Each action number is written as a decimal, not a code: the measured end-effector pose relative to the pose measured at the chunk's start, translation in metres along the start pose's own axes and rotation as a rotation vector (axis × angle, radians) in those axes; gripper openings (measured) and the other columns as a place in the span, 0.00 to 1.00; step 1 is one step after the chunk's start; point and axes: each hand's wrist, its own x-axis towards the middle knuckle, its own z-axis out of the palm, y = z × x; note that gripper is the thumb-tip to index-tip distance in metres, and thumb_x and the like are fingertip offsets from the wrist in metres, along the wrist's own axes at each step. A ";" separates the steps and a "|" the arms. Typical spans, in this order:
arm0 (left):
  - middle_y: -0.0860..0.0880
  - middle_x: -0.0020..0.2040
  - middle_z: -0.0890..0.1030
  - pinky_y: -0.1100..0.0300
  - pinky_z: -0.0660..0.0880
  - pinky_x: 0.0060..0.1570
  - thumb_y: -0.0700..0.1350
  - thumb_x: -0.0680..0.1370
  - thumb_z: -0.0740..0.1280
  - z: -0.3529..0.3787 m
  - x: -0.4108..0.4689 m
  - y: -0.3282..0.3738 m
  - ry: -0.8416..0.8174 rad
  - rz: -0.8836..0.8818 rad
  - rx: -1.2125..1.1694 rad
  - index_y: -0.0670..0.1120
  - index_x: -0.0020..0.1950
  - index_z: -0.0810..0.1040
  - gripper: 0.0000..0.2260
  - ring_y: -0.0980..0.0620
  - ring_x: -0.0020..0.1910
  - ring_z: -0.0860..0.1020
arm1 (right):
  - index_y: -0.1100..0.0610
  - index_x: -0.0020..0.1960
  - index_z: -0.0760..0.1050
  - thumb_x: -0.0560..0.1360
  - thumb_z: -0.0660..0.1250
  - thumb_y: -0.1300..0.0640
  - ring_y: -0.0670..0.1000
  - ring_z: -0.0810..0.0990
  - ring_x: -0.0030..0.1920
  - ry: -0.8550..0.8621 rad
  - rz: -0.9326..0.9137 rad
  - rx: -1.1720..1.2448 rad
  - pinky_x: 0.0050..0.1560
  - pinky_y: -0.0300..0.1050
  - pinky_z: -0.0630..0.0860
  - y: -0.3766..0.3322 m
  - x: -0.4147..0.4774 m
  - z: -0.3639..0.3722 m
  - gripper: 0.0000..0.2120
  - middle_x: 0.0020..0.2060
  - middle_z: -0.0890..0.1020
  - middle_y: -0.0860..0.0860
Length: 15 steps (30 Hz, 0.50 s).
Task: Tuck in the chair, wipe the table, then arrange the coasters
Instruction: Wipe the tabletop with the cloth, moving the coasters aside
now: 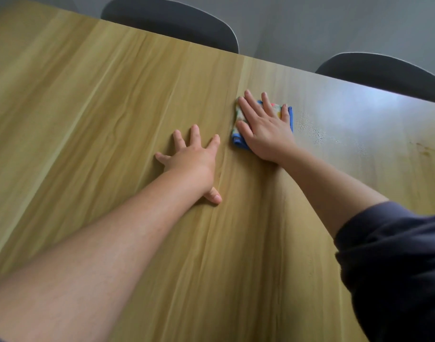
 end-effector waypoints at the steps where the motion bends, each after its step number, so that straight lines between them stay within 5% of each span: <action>1: 0.47 0.76 0.31 0.28 0.54 0.66 0.57 0.63 0.79 0.000 0.000 0.000 -0.001 -0.001 0.003 0.58 0.77 0.38 0.58 0.37 0.75 0.35 | 0.46 0.80 0.47 0.82 0.43 0.42 0.53 0.41 0.79 0.004 0.021 0.009 0.74 0.67 0.37 0.002 0.011 -0.001 0.28 0.80 0.47 0.43; 15: 0.48 0.76 0.31 0.27 0.54 0.65 0.56 0.59 0.81 0.005 0.009 -0.001 0.003 -0.011 -0.030 0.61 0.76 0.39 0.60 0.37 0.75 0.35 | 0.48 0.80 0.48 0.81 0.43 0.44 0.55 0.42 0.79 0.022 0.206 0.091 0.73 0.70 0.39 0.032 0.110 -0.014 0.28 0.80 0.47 0.45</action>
